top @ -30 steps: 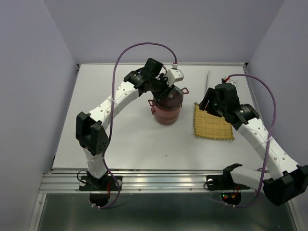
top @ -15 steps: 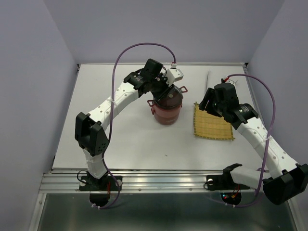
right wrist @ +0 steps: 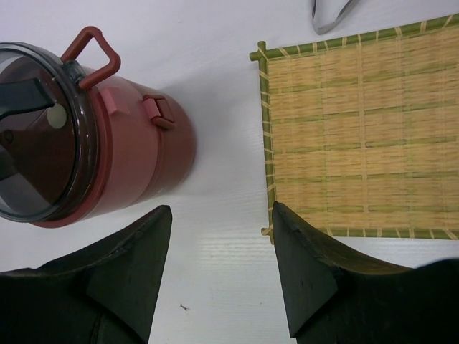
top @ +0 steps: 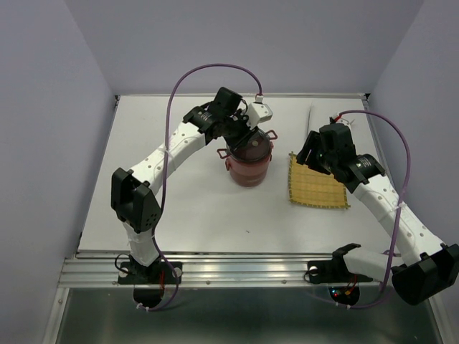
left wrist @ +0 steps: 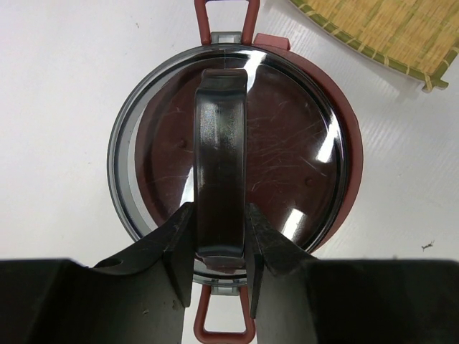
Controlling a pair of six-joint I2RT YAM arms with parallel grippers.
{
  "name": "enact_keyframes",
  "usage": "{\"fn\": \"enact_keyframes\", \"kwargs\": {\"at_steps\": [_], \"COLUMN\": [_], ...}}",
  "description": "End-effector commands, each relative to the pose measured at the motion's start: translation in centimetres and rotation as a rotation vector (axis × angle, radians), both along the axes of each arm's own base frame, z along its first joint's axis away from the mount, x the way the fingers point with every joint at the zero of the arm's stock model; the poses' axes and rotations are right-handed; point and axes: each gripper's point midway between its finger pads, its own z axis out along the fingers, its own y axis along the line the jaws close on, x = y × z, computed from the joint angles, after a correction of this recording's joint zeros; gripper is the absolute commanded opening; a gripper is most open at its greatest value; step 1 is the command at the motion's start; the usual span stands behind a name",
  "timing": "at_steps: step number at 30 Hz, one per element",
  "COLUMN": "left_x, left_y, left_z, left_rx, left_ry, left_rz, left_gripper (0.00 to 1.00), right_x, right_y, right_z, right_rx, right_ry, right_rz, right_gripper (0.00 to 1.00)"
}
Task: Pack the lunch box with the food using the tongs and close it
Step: Place the box lid in the packing box.
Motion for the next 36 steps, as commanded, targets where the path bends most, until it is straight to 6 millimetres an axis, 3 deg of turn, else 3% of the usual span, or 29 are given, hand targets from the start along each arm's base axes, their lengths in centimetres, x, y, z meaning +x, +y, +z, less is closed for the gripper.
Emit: {"fn": "enact_keyframes", "kwargs": {"at_steps": [1,12,22,36], "left_x": [-1.6,-2.0,-0.5,-0.8], "left_y": [1.1,0.4,-0.9,-0.7], "left_z": [1.2,1.2,0.9,-1.3], "left_rx": [0.016,-0.023,-0.026,0.009], "left_ry": [0.033,0.074,0.08,0.123], "left_rz": [-0.045,-0.081,-0.093,-0.109], "left_gripper": [0.0,0.0,0.0,0.0], "right_x": [0.3,0.4,0.4,0.4], "right_y": [-0.1,0.0,-0.1,-0.2], "right_z": [0.6,0.3,0.6,0.5], "right_rx": [-0.005,-0.013,-0.012,-0.019], "right_ry": [-0.025,-0.018,-0.026,-0.023], "right_rz": [-0.004,0.005,-0.001,-0.004], "right_gripper": [0.64,0.64,0.64,0.64]}}
